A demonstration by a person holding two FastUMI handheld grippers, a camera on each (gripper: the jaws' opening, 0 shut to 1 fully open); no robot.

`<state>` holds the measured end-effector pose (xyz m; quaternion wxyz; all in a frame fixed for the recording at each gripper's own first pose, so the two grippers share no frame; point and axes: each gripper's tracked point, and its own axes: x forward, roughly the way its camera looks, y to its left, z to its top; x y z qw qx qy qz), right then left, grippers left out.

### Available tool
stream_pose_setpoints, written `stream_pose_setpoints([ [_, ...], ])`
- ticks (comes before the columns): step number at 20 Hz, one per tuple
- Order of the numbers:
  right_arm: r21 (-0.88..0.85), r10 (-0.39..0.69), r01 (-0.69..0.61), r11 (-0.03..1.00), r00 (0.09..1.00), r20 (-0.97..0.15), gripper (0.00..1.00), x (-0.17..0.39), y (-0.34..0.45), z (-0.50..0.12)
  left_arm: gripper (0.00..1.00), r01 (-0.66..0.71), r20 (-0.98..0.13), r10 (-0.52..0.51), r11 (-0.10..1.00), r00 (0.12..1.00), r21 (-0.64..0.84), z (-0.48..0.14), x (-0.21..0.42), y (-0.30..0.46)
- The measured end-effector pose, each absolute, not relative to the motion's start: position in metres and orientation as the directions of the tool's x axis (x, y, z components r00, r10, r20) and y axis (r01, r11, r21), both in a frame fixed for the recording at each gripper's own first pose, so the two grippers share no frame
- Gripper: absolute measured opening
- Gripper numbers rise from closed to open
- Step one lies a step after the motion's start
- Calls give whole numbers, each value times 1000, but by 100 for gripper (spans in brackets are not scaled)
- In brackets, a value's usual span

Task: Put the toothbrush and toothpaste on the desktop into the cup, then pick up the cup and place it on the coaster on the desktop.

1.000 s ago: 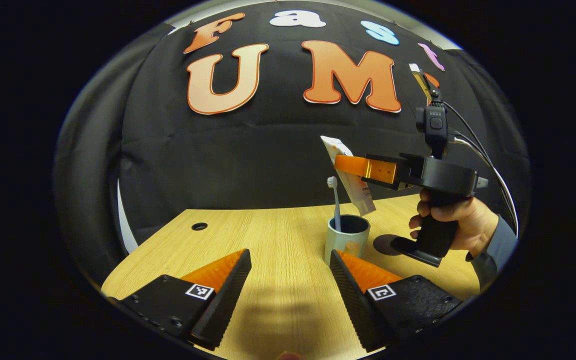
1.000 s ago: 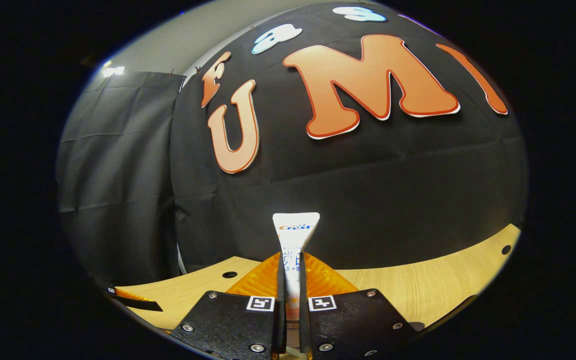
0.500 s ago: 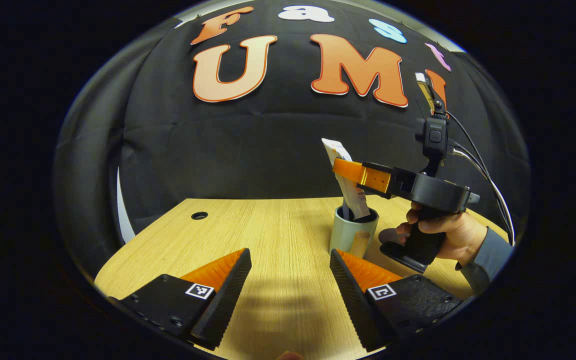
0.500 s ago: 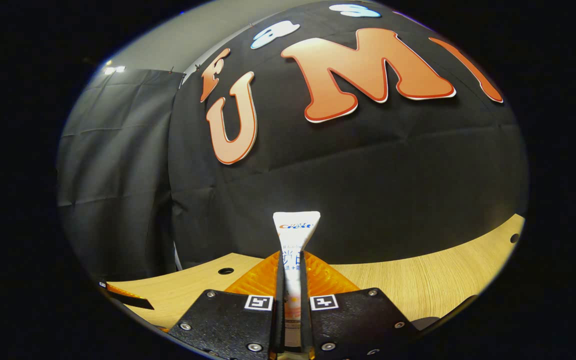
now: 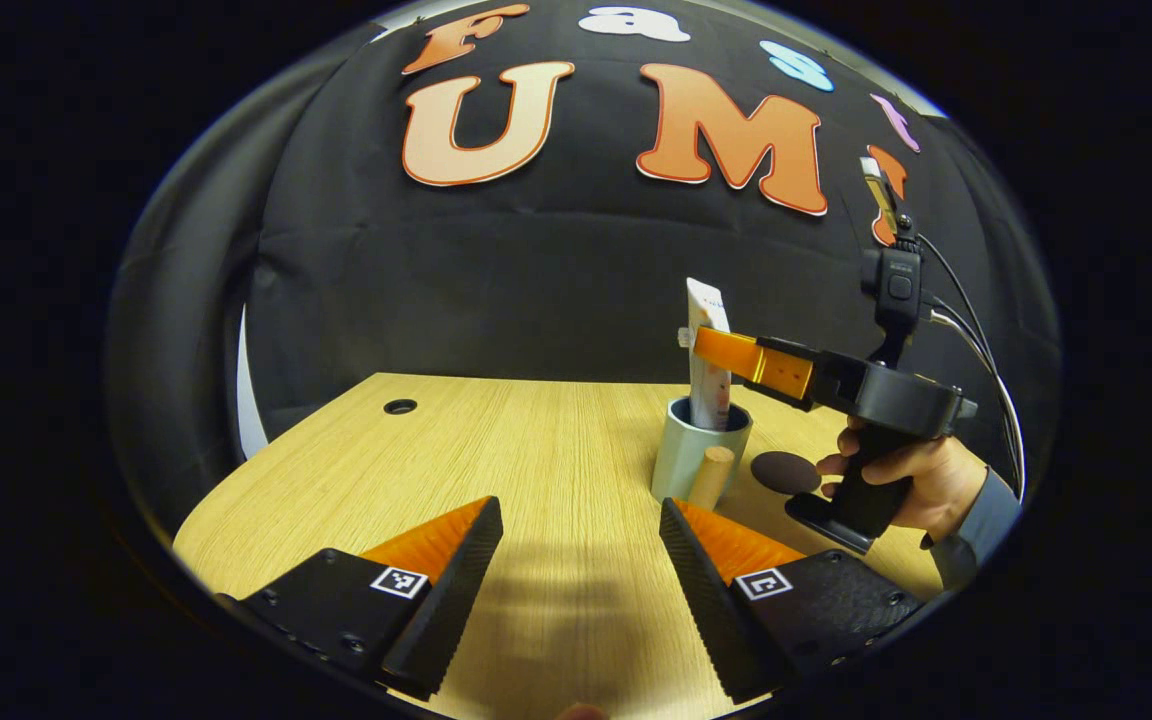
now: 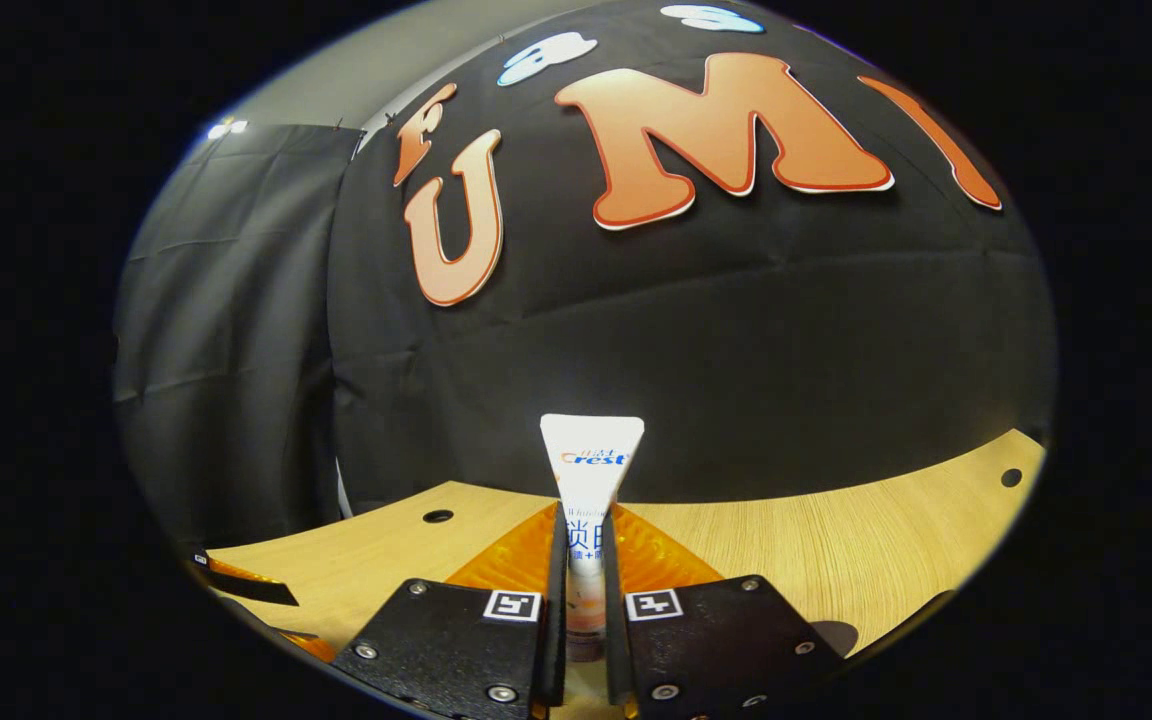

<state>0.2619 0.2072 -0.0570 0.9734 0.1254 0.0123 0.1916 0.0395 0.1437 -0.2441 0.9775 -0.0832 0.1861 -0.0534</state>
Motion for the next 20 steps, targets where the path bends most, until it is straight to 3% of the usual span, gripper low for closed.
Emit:
stream_pose_setpoints([
  [6,205,363,-351,914,932,-21,27,237,185,-56,95,77,-363,-150,976,920,-206,-240,37,124],
  [7,202,361,-349,915,932,-22,22,233,178,-53,95,77,-367,-150,975,918,-207,-239,36,121],
  [8,201,353,-342,918,936,-20,34,228,170,-49,95,79,-369,-151,976,917,-204,-236,37,120],
  [10,204,343,-335,920,939,-3,42,217,155,-37,92,88,-372,-157,977,915,-195,-228,39,108],
  [15,193,308,-306,932,951,21,70,181,108,-16,95,103,-360,-176,972,916,-211,-218,54,86],
  [20,167,251,-251,953,968,27,82,136,49,-9,96,121,-381,-199,968,903,-218,-215,74,66],
])
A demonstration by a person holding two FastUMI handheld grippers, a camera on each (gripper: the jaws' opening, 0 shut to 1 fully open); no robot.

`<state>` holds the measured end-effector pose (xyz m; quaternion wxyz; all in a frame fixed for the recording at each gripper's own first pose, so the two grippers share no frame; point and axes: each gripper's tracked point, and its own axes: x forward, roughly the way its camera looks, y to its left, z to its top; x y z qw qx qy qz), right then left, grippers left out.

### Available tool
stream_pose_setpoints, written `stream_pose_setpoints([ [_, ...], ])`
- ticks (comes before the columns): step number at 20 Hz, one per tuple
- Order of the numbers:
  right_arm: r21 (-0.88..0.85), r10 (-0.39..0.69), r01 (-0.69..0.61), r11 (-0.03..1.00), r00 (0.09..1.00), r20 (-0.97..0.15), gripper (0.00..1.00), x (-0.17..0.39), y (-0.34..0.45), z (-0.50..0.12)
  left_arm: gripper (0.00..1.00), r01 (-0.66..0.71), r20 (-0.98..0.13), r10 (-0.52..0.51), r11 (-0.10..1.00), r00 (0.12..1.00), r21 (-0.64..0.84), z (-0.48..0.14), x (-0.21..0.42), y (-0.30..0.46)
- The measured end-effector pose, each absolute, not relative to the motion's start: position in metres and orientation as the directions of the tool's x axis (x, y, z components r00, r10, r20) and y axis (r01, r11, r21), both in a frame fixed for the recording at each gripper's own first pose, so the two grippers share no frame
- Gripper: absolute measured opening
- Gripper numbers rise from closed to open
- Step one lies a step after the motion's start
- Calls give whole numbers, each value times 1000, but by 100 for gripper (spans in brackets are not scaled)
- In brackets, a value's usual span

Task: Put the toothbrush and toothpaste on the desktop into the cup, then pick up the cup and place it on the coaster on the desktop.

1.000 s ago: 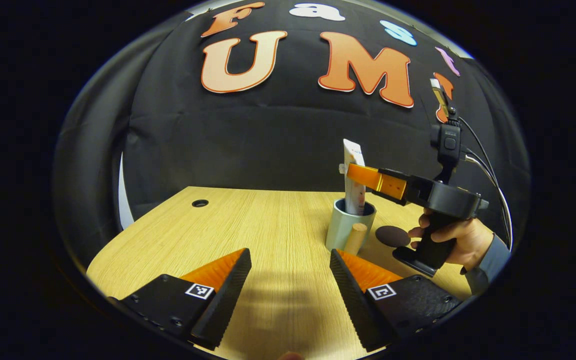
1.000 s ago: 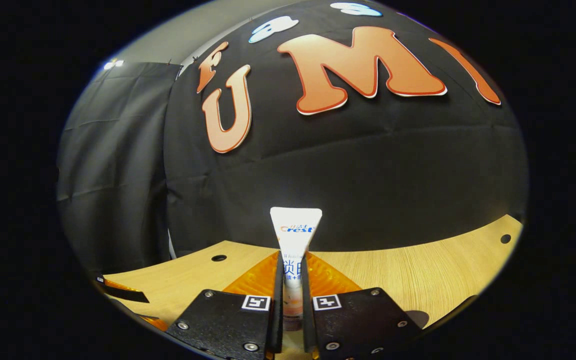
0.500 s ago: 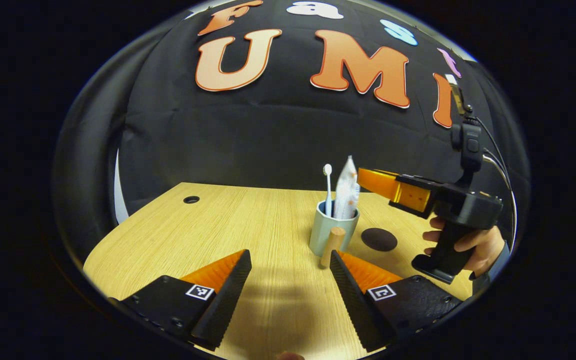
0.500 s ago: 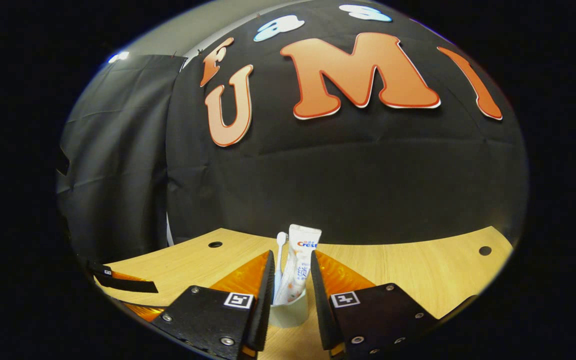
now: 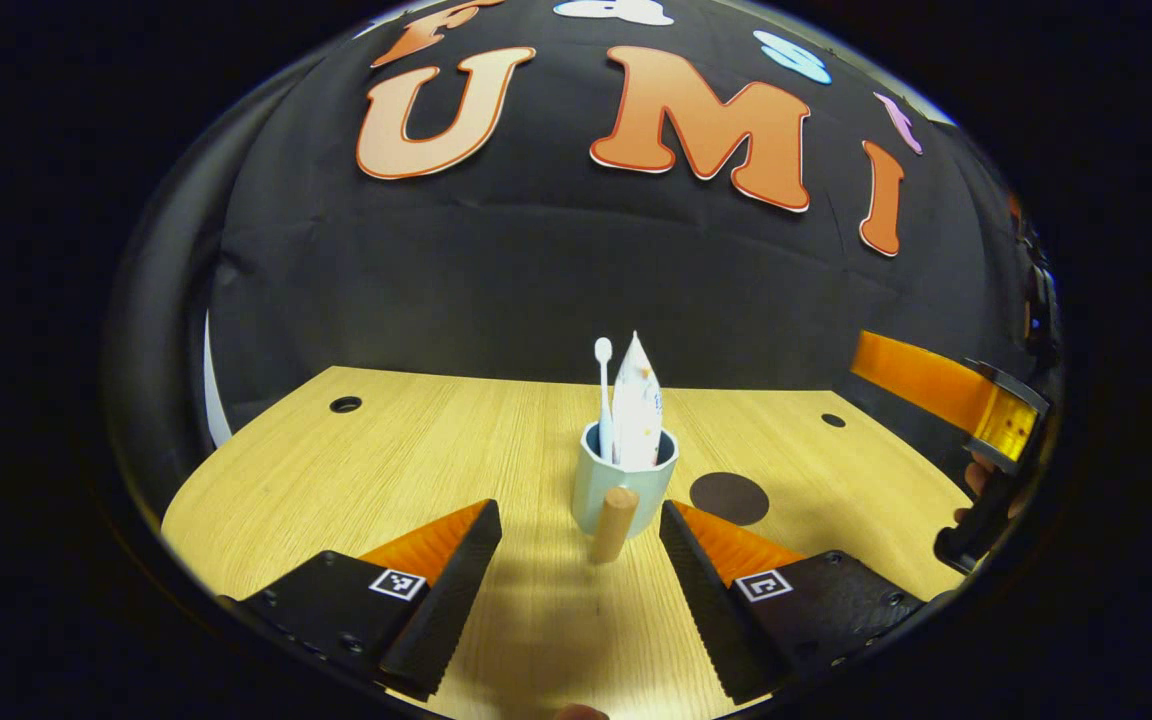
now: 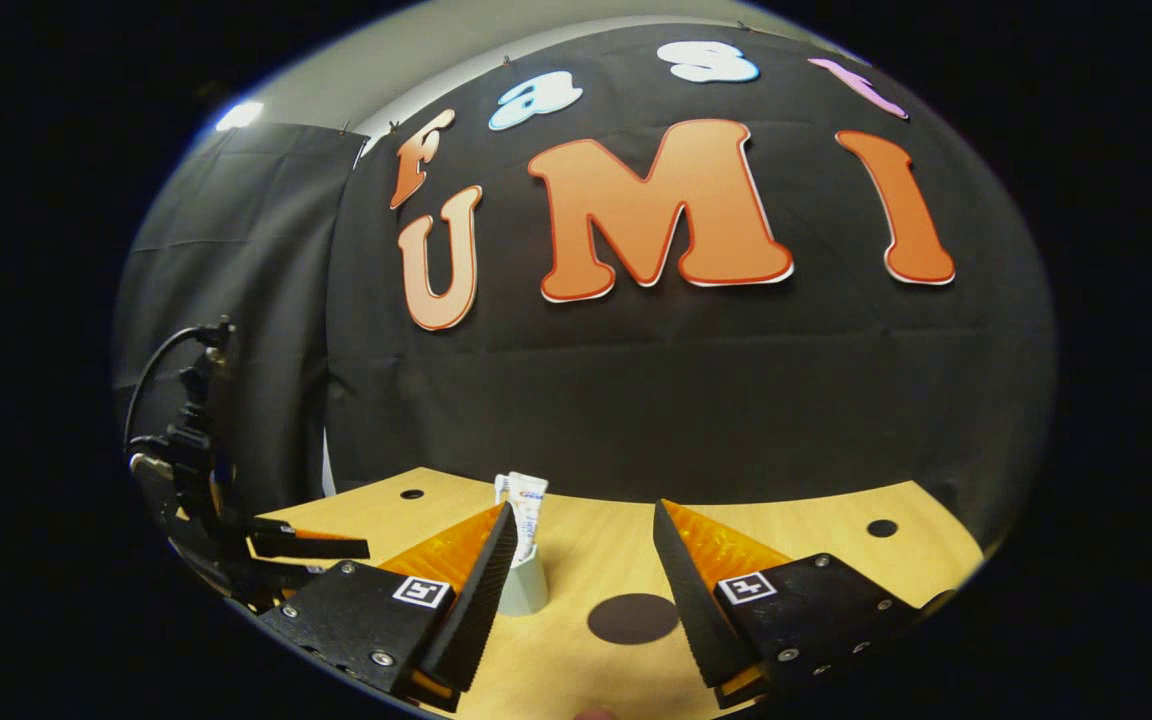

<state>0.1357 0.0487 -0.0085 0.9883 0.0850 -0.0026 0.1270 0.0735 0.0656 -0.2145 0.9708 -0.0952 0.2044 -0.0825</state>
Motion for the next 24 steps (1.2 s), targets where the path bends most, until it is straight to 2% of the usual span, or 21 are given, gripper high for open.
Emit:
stream_pose_setpoints([
  [7,131,193,-197,972,980,43,87,83,-10,0,96,192,-406,-253,964,878,-186,-195,106,35],
  [12,156,181,-185,970,983,41,89,53,-25,-11,96,215,-491,-279,959,826,-182,-215,121,18],
  [19,90,191,-196,977,980,57,89,25,-36,-10,96,195,-653,-314,948,689,-251,-238,131,10],
  [24,94,194,-198,976,980,52,92,17,-42,-17,99,199,-756,-284,958,589,-206,-260,133,9],
])
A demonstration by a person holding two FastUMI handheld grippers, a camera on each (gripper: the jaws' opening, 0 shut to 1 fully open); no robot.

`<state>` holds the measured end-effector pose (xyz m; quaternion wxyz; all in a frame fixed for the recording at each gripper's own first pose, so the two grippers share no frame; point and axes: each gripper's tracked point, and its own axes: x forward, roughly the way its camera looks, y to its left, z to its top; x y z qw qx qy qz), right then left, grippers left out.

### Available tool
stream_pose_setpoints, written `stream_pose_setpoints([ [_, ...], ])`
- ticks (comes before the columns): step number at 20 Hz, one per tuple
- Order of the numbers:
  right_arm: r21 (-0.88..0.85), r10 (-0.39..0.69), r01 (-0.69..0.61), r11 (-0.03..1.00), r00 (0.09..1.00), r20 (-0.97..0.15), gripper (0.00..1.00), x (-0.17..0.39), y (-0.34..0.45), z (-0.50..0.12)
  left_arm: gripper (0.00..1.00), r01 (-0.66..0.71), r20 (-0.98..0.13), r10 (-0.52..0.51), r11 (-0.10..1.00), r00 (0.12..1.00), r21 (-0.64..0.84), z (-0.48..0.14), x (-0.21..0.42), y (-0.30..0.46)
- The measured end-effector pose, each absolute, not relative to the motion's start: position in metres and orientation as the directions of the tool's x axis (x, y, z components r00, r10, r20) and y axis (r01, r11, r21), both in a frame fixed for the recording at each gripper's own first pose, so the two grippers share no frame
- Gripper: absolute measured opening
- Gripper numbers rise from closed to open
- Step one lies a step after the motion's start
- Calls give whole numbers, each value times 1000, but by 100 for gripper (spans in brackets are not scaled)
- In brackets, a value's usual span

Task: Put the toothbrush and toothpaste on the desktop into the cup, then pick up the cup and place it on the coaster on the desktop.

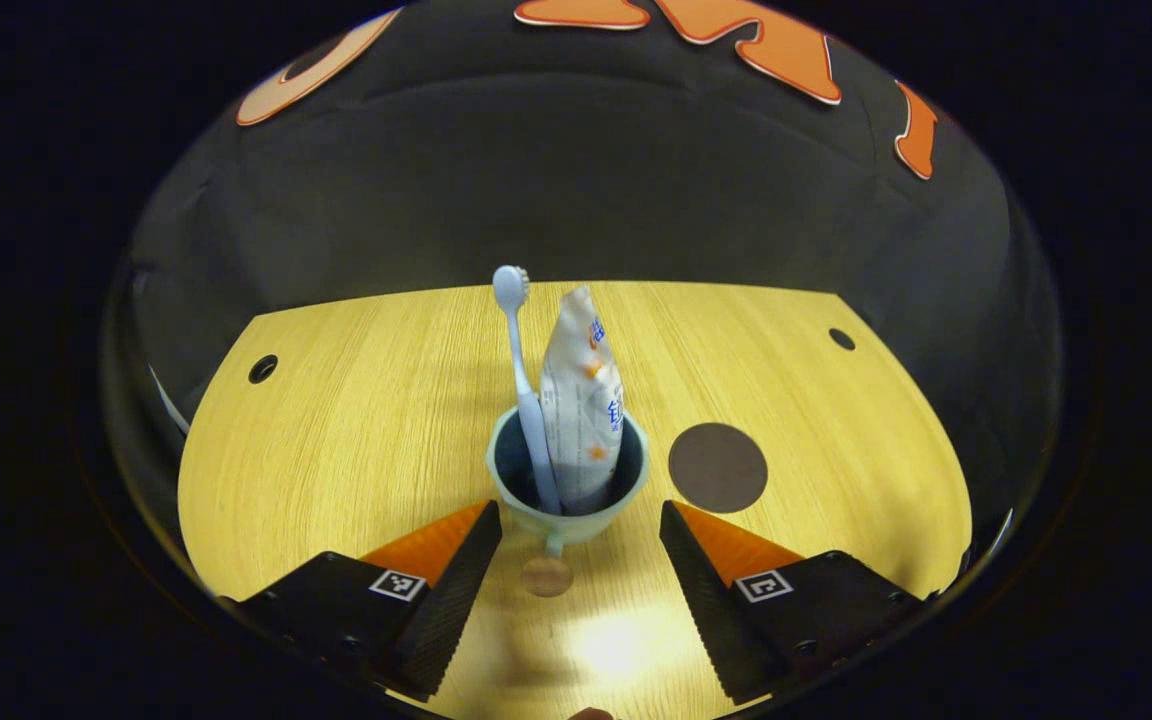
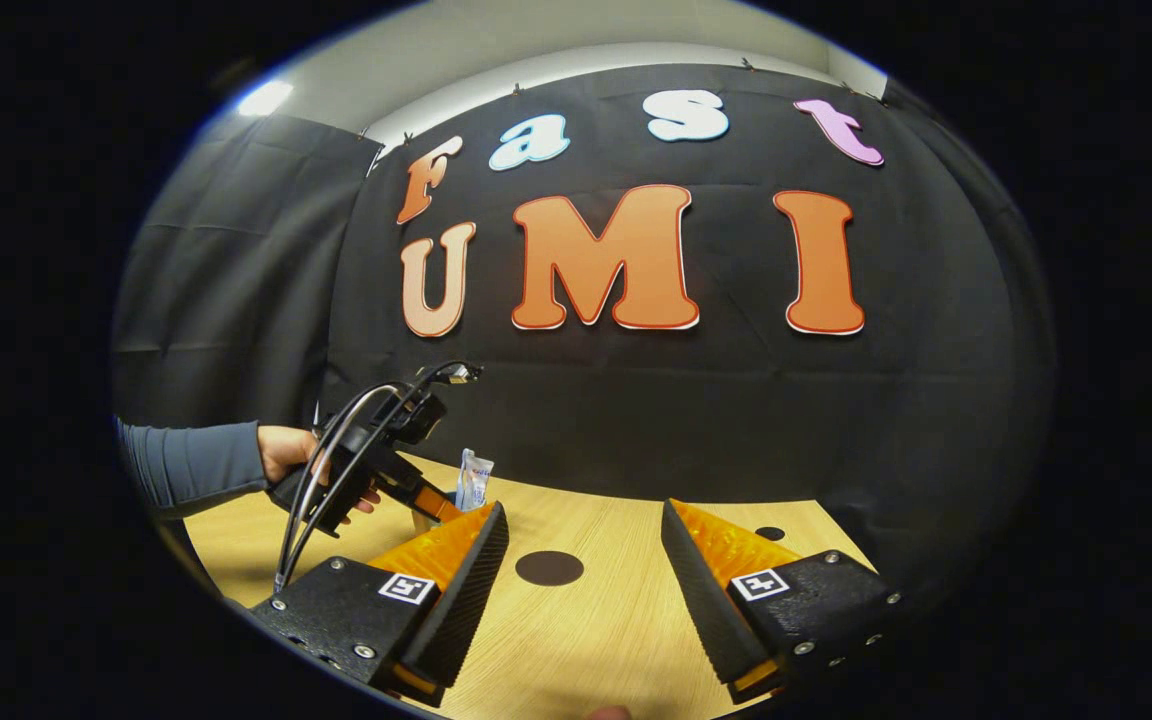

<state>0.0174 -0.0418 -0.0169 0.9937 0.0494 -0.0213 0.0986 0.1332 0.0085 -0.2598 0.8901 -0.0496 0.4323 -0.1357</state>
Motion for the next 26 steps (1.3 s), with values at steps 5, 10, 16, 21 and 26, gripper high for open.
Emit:
stream_pose_setpoints([
  [5,110,187,-191,975,981,45,92,9,-47,-20,91,179,-812,-243,969,531,-173,-270,138,14],
  [10,116,196,-200,973,980,43,92,2,-45,-22,79,169,-837,-230,972,497,-166,-264,146,18],
  [16,128,212,-214,968,977,35,92,-2,-38,-26,54,156,-859,-217,974,463,-161,-271,133,0],
  [21,131,204,-206,970,979,30,92,-6,-40,-27,25,138,-863,-205,978,462,-158,-266,134,-19],
  [26,152,183,-183,971,983,13,92,-10,-48,-33,23,111,-852,-194,981,487,-160,-262,125,-22],
])
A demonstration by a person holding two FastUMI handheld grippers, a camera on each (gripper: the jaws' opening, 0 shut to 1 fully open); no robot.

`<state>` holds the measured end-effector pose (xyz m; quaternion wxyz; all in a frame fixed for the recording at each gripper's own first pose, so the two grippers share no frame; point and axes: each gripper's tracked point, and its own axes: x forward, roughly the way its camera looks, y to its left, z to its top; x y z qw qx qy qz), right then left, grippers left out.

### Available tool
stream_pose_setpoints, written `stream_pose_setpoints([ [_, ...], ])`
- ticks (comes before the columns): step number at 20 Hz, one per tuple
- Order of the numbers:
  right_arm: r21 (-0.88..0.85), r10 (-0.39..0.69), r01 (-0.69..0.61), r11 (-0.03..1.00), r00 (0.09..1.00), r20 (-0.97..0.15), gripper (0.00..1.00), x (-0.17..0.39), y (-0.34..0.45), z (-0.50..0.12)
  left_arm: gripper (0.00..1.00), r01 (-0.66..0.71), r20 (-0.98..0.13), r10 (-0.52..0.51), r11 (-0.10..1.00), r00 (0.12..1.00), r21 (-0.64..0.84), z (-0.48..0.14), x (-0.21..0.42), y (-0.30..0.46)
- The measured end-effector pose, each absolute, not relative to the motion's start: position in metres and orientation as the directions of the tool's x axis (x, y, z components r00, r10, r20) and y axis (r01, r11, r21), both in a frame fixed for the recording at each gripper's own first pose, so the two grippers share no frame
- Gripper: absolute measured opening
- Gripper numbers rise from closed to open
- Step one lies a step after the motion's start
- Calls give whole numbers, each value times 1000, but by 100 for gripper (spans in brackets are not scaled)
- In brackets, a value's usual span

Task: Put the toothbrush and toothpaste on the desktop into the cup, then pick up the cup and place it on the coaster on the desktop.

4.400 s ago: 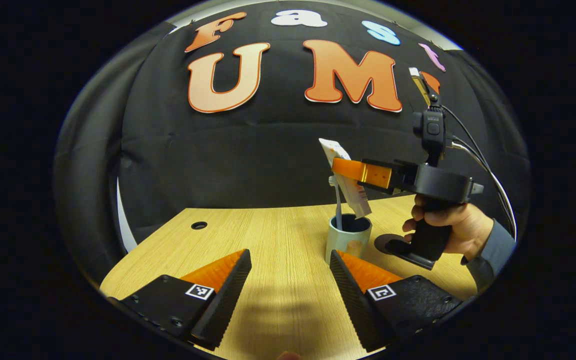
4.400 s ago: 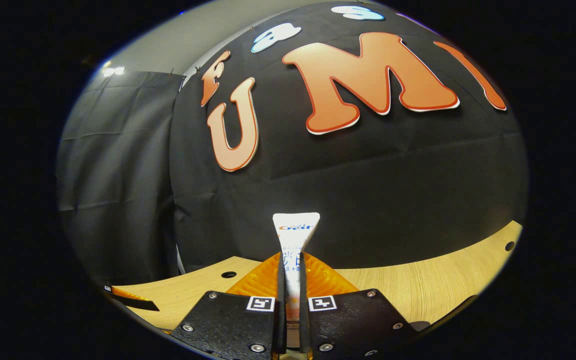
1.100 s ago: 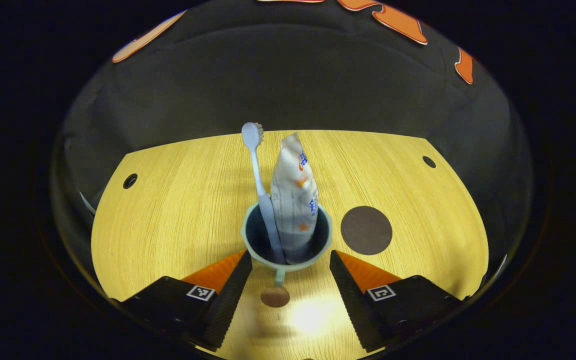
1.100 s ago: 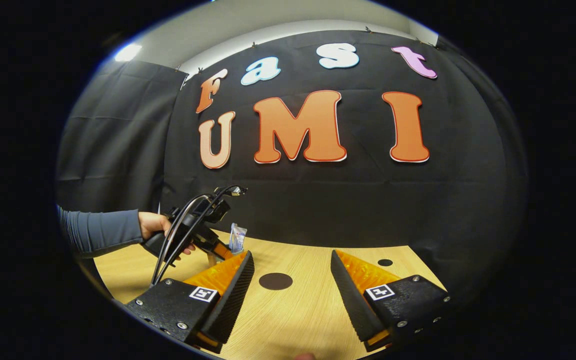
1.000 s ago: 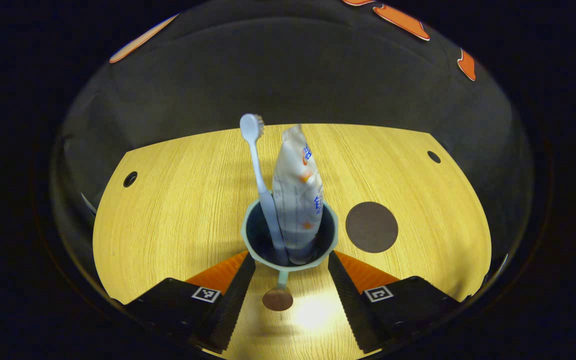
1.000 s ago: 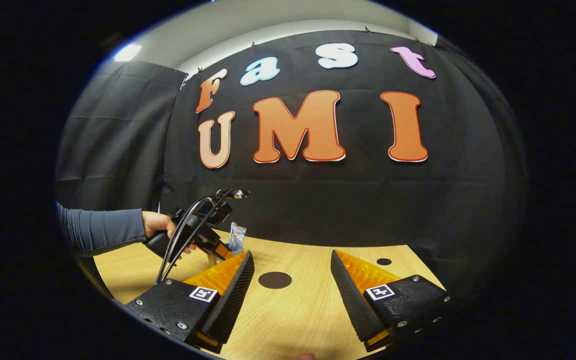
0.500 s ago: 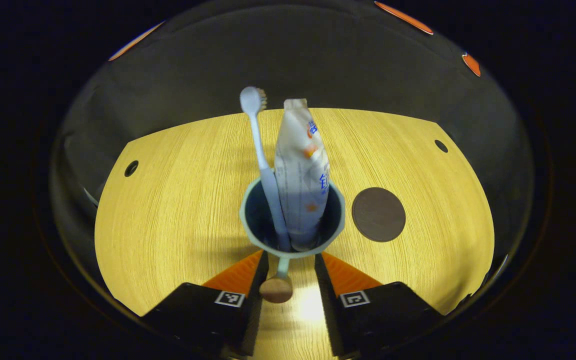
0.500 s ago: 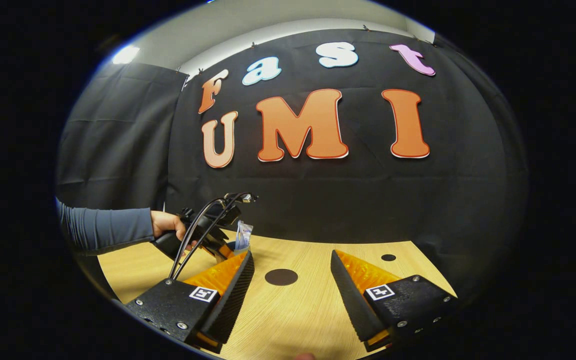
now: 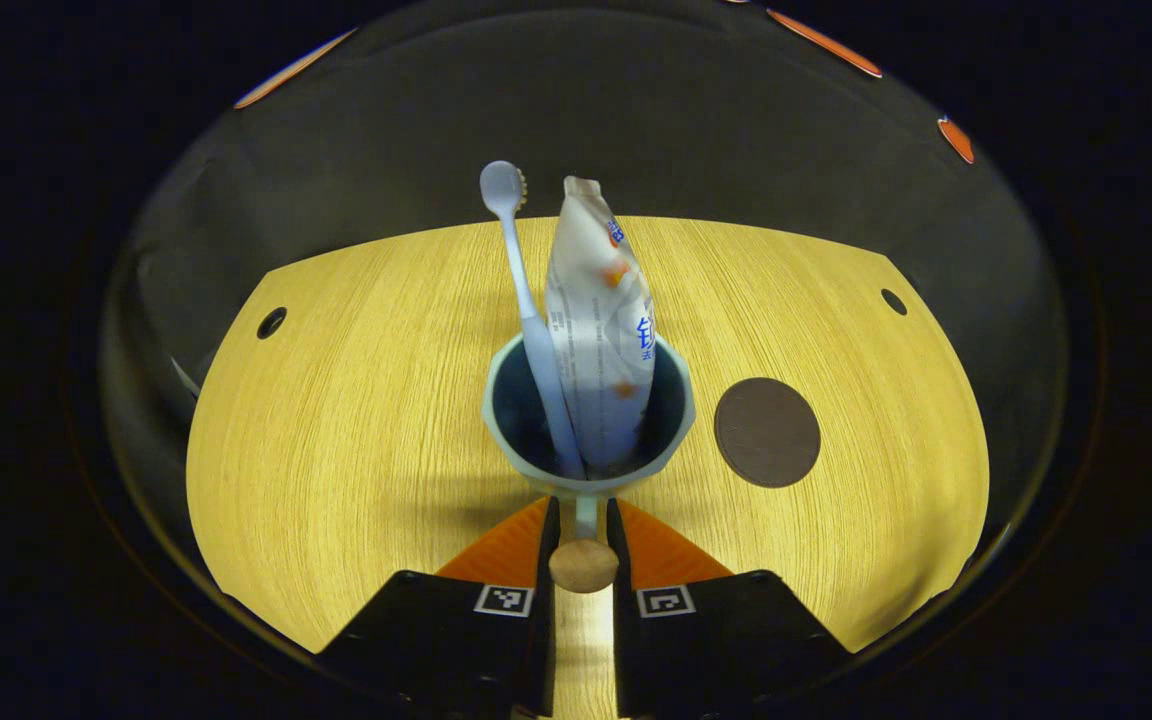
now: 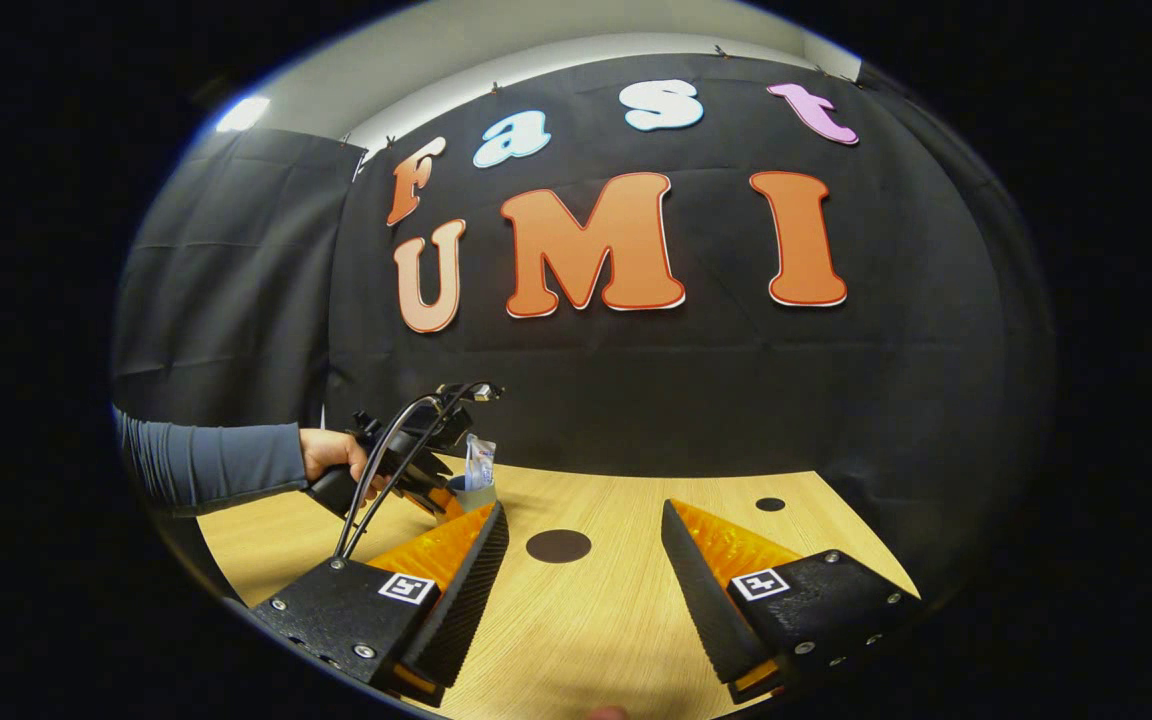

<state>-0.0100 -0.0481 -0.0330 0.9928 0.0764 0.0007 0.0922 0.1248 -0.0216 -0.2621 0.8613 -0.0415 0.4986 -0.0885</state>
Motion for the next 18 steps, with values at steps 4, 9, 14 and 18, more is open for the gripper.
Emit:
stream_pose_setpoints([
  [4,169,170,-170,971,985,10,92,-14,-54,-36,21,94,-838,-188,982,513,-163,-255,119,-21],
  [9,195,160,-159,968,987,10,92,-15,-60,-38,21,115,-815,-199,980,543,-163,-255,119,-19],
  [14,211,139,-134,968,990,-6,92,-24,-70,-44,21,161,-800,-227,973,556,-164,-248,120,-23],
  [18,195,120,-117,974,993,-4,92,-36,-82,-44,21,193,-789,-251,966,561,-171,-248,119,-25],
])
